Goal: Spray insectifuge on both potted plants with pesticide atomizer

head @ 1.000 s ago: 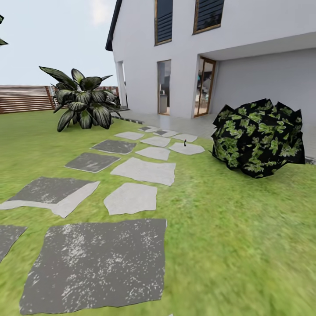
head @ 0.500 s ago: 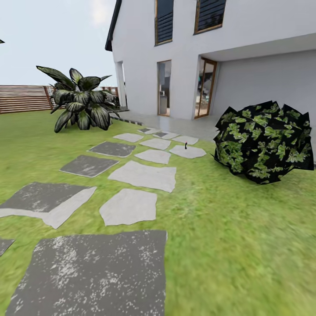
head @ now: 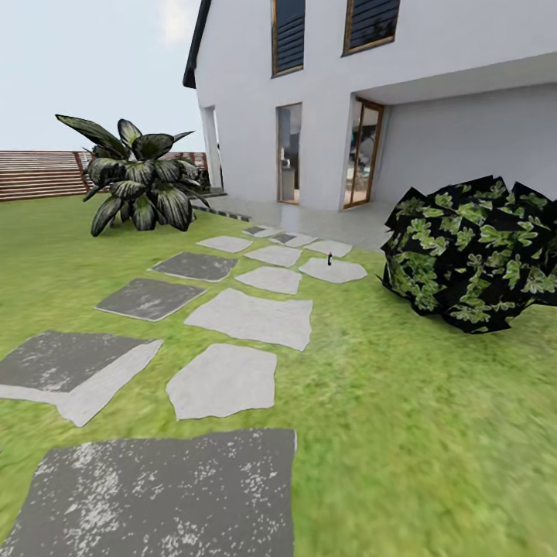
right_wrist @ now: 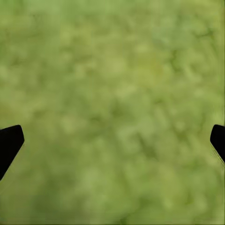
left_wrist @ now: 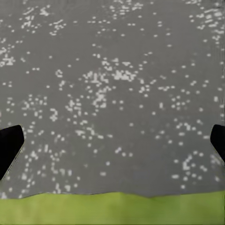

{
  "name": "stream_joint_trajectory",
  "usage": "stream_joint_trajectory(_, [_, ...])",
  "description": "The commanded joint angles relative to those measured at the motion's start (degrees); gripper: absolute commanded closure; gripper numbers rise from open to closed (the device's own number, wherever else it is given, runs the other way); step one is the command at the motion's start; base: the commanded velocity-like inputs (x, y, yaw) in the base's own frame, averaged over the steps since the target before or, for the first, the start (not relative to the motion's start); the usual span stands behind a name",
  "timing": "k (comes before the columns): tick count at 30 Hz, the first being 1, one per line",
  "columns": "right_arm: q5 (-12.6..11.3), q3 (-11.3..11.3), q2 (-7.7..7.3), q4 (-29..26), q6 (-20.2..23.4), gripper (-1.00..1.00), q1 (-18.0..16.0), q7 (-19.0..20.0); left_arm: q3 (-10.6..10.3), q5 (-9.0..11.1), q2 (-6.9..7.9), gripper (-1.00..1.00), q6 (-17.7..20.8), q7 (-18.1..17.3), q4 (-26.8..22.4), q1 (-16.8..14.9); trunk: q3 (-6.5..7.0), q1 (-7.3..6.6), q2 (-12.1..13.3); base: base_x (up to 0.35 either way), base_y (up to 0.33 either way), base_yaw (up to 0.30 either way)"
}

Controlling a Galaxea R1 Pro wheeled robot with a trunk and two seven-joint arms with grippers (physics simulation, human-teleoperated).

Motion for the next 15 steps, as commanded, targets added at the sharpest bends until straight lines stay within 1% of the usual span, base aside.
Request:
stream_joint_trajectory(1, [0.7, -0.2, 0.0, 0.0, -0.2, -1.0, 0.0, -0.2, 0.2, -0.1, -0.02, -1.0, -0.2, 0.0, 0.0, 0.0, -0.05, 0.02, 0.0, 0.338, 0.0, 0.0])
stream_joint_trajectory(6, [0.7, -0.2, -0.32, 0.0, -0.2, -1.0, 0.0, -0.2, 0.2, -0.2, -0.02, -1.0, -0.2, 0.0, 0.0, 0.0, -0.05, 0.02, 0.0, 0.338, 0.0, 0.0])
stream_joint_trajectory(15, [0.7, -0.2, -0.38, 0.0, -0.2, -1.0, 0.0, -0.2, 0.2, -0.2, -0.02, -1.0, -0.2, 0.0, 0.0, 0.0, -0.05, 0.02, 0.0, 0.338, 0.0, 0.0])
